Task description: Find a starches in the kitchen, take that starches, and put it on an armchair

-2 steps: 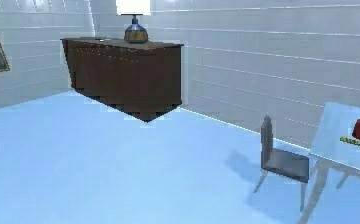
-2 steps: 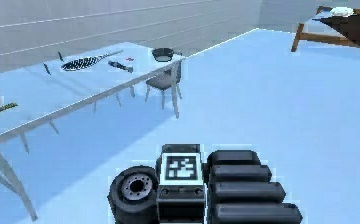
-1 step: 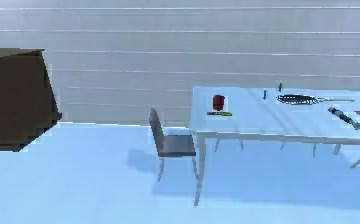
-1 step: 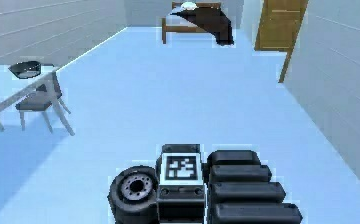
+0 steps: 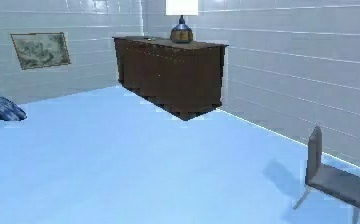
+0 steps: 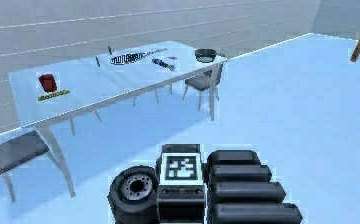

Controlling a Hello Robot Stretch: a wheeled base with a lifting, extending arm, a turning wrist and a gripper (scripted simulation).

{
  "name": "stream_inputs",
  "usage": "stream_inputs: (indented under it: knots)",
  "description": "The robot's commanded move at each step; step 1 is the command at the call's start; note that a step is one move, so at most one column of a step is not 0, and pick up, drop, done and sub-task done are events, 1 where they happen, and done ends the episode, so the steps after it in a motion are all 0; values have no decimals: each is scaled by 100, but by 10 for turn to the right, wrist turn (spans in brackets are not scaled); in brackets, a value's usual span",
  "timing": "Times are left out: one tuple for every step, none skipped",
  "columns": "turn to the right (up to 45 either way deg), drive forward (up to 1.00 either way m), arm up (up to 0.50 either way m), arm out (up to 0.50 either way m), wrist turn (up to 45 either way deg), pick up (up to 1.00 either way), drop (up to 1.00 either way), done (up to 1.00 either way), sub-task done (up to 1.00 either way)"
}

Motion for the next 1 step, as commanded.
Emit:
stream_inputs:
  knots:
    - [-420, 0, 0, 0, 0, 0, 0, 0, 0]
